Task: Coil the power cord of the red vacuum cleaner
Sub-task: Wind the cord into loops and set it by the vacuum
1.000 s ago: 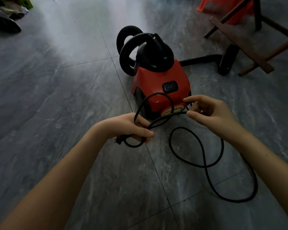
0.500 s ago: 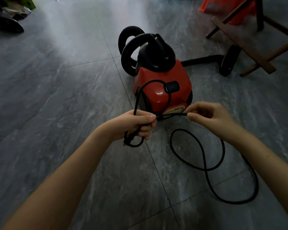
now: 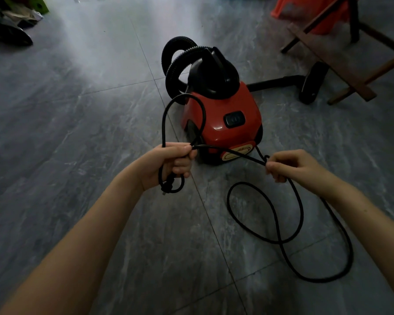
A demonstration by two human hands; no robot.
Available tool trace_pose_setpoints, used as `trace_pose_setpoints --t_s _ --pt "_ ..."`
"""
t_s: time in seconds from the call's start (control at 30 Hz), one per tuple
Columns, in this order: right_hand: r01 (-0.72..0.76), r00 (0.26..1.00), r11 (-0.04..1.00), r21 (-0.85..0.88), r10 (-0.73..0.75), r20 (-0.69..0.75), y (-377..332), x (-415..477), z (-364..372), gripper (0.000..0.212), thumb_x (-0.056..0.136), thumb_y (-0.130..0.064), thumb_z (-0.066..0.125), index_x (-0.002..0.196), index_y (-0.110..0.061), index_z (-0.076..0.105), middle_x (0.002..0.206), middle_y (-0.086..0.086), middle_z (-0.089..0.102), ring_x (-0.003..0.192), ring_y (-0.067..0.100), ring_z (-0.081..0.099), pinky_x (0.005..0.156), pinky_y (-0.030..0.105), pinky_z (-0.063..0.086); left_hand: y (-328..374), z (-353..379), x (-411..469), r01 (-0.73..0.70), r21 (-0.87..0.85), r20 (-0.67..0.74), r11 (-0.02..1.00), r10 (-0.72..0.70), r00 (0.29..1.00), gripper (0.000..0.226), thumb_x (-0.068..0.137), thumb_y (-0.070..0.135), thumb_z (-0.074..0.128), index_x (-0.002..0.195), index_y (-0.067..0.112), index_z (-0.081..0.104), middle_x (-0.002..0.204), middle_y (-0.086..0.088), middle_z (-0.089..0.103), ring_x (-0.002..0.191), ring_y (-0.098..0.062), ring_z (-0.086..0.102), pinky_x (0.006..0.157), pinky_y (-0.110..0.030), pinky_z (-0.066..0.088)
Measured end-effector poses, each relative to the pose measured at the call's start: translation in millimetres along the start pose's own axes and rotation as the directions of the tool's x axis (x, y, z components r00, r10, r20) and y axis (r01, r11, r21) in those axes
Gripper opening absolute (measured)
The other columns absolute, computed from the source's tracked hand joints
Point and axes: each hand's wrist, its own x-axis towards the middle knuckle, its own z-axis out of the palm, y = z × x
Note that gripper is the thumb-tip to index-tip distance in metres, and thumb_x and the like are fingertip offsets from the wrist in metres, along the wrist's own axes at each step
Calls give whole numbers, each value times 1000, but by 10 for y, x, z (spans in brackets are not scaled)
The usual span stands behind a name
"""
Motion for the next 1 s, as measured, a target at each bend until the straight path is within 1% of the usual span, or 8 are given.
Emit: trace_pose_setpoints --t_s 0.1,0.17,0.27,0.33,0.47,0.57,0.8,1.0 --pt "-8 1000 997 -71 10 24 -25 2 46 28 97 -20 57 77 -3 67 72 22 59 64 14 56 62 24 47 13 -21 -13 -7 10 -12 1000 7 1000 21 92 20 48 80 10 62 56 7 38 48 -7 40 60 -25 50" --pt "-14 1000 995 -99 16 17 -32 3 95 30 98 -20 54 75 -4 64 72 23 56 63 12 53 62 25 45 3 -22 -22 11 44 -25 999 -10 1000 19 92 20 49 80 9 60 57 5 38 48 -8 40 61 -26 50" --pt "-8 998 995 -97 2 -56 -31 28 121 31 101 -16 49 70 -13 53 62 -1 47 57 0 47 67 26 51 40 -66 -59 103 212 -61 972 -93 994 19 97 17 53 82 8 58 60 2 37 51 -11 40 64 -27 49" --pt "7 991 992 -127 -25 -135 -66 62 126 32 101 -17 49 69 -12 49 61 -3 42 53 2 46 61 25 53 83 -84 -80 185 315 -89 931 -166 982 19 97 16 52 83 7 60 61 1 39 53 -11 42 64 -27 49" --pt "73 953 985 -159 -115 -279 -205 128 92 36 100 -21 52 72 1 55 56 0 39 47 4 39 47 13 33 116 7 -48 264 394 -81 881 -253 964 21 100 14 49 85 4 61 61 -1 43 53 -12 45 65 -28 50" --pt "85 938 977 -195 -144 -315 -292 164 63 35 98 -26 56 70 -4 61 55 -1 43 47 3 40 47 12 30 112 97 -9 308 496 -76 812 -313 947 23 101 14 48 87 2 62 60 -2 44 51 -13 44 65 -31 50" --pt "108 898 981 -162 -166 -407 -417 191 206 36 99 -26 54 70 -6 61 56 2 46 50 5 41 49 15 30 38 266 60 311 528 -4 790 -364 931 25 102 14 47 88 1 63 58 -1 45 50 -13 43 65 -32 48" --pt "58 936 997 -43 -70 -346 -370 148 208 25 100 -15 48 82 -9 64 64 8 55 53 13 49 51 26 40 71 190 -1 241 404 70 882 -293 953 23 97 17 49 88 3 65 62 -3 43 55 -16 39 64 -28 48"
